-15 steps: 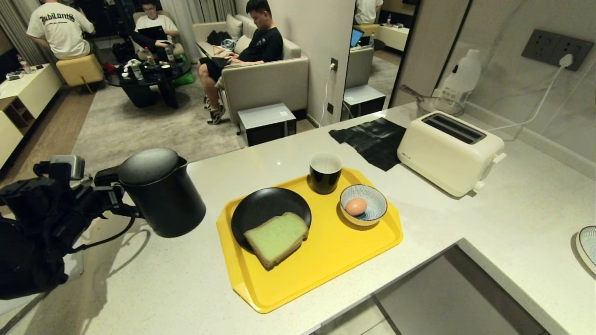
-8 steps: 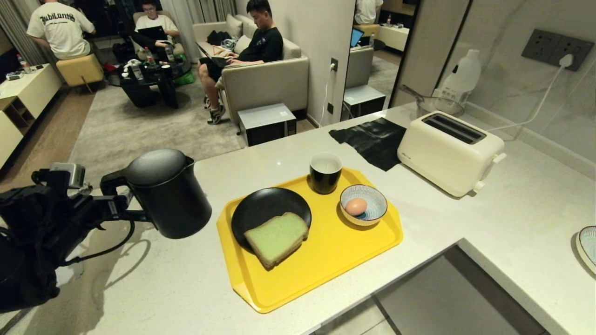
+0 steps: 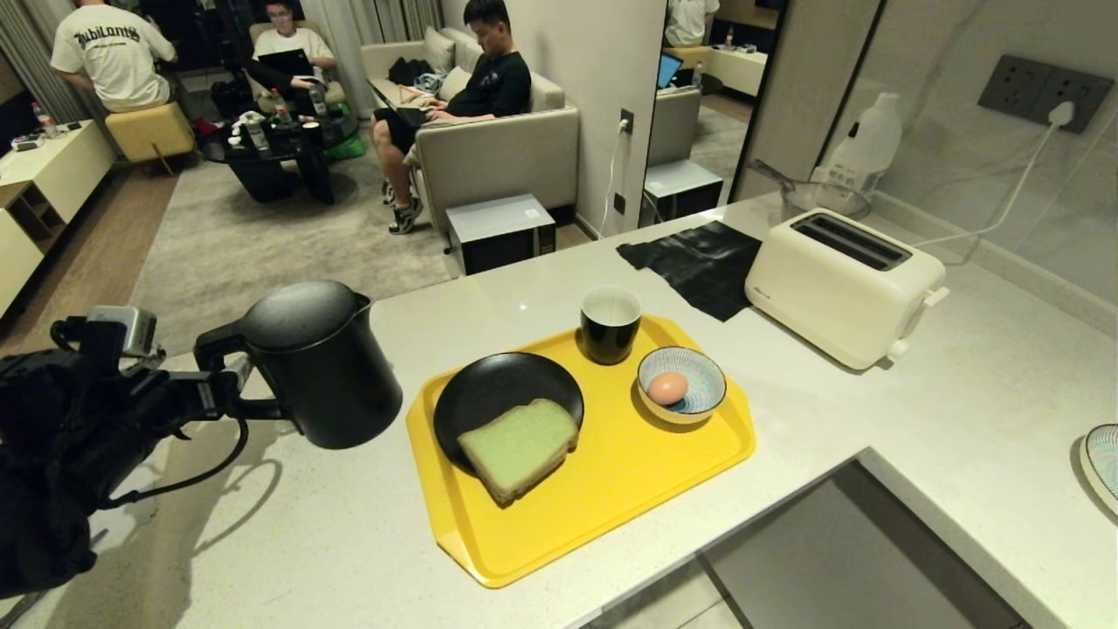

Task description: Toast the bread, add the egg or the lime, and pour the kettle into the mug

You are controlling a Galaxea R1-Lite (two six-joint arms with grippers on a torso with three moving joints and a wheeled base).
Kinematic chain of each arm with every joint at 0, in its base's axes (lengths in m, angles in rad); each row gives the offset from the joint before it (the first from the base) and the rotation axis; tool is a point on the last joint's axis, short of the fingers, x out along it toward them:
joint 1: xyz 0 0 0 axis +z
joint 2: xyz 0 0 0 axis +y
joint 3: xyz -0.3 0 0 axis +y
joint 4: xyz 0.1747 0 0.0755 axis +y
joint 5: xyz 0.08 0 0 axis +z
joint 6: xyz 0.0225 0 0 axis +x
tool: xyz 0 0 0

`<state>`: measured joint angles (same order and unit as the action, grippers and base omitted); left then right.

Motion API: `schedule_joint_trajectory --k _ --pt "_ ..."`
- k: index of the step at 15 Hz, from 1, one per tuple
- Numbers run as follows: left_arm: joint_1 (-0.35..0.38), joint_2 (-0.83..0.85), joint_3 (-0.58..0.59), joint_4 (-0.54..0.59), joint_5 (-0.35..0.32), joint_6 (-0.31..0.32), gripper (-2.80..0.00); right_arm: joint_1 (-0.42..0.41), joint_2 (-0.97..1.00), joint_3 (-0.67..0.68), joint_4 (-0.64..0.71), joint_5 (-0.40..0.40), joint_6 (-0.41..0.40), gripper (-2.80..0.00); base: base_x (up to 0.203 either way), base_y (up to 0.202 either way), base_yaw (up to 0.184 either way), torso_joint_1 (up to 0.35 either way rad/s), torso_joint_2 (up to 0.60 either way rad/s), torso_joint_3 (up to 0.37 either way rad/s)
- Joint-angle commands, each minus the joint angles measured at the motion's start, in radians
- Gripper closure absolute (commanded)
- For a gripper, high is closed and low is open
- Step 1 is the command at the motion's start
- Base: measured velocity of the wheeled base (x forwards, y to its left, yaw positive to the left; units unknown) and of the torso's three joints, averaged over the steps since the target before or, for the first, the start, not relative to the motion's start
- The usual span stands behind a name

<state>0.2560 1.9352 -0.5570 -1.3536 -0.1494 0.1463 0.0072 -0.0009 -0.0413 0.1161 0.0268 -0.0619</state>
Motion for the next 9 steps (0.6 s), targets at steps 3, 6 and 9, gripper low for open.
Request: schedule_joint_trajectory --k 3,6,9 --pt "0.003 -0.006 0.033 0.029 0.001 0.025 -2.80 0.000 0.001 0.000 0.002 0.001 -0.001 0.00 0.000 0.000 0.000 0.000 0.00 0.000" --pt "0.000 -0.010 0.042 0.039 -0.001 0.027 -2.80 0.000 0.001 0.000 0.001 0.001 -0.001 0.00 0.000 0.000 0.000 0.000 0.00 0.000" --pt "0.000 -0.020 0.048 0.056 -0.001 0.030 -2.80 0.000 0.001 0.000 0.001 0.001 -0.001 0.00 0.000 0.000 0.000 0.000 0.00 0.000"
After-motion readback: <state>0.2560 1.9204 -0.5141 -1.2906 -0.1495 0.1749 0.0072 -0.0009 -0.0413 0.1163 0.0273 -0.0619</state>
